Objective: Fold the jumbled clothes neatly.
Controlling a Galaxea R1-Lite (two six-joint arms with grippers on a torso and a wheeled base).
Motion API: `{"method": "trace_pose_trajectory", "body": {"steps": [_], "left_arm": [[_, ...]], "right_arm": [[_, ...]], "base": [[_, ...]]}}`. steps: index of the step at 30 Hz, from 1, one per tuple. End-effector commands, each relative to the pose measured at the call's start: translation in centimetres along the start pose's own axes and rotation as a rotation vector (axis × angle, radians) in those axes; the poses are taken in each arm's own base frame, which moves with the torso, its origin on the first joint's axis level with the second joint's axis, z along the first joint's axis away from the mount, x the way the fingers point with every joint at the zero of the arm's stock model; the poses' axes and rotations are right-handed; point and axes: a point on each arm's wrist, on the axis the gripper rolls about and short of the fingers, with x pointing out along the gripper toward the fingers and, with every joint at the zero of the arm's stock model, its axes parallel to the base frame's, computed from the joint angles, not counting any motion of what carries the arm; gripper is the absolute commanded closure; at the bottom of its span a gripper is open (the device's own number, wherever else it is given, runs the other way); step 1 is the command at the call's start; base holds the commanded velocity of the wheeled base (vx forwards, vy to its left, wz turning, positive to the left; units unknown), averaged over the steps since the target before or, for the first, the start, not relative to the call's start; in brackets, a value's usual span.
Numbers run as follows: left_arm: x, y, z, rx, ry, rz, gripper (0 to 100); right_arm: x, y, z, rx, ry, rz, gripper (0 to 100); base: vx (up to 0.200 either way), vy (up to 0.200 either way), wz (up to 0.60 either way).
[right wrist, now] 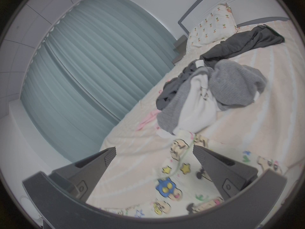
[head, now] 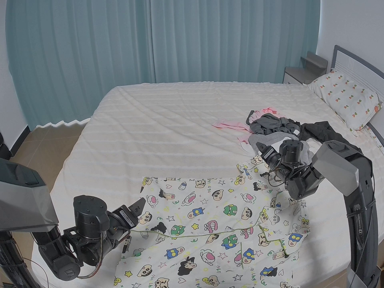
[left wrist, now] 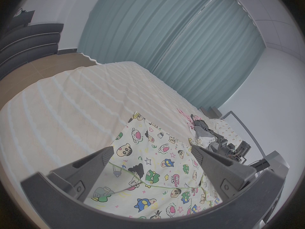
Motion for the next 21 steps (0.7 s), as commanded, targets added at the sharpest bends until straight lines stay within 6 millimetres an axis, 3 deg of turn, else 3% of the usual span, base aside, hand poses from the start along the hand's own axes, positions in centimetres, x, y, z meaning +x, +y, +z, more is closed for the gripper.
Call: {"method": "trace_pose_trajectory", "body": {"steps": [1,4,8,13,14,17,21], "left_arm": [[0.0,0.0,-0.1,-0.006,0.006,-0.003,0],[0.0,0.0,-0.1,-0.028,0.014,-0.01,0],[-0.1,-0.1,-0.2,-0.034,0.03,-0.021,0],[-0.2,0.0,-0.3,-0.031,0.04,-0.021,0],[-0.2,0.0,-0.3,-0.031,0.046,-0.025,0],[-0.2,0.0,-0.4,-0.031,0.047,-0.029,0],[-0.2,0.0,-0.4,-0.03,0.047,-0.029,0]], "right_arm": [[-4.6,-1.2,3.8,-0.023,0.041,-0.075,0],[-7.0,-3.5,5.0,-0.055,0.095,-0.114,0],[-7.1,-5.6,5.4,-0.068,0.115,-0.132,0],[-5.7,-8.0,3.3,-0.091,0.209,-0.125,0],[-4.5,-8.8,2.0,-0.125,0.235,-0.127,0],[-3.1,-9.5,1.3,-0.183,0.24,-0.119,0],[-2.6,-9.3,0.9,-0.216,0.27,-0.121,0]], "base": [[0.0,0.0,0.0],[0.0,0.0,0.0],[0.0,0.0,0.0],[0.0,0.0,0.0],[0.0,0.0,0.0],[0.0,0.0,0.0],[0.0,0.0,0.0]]}}
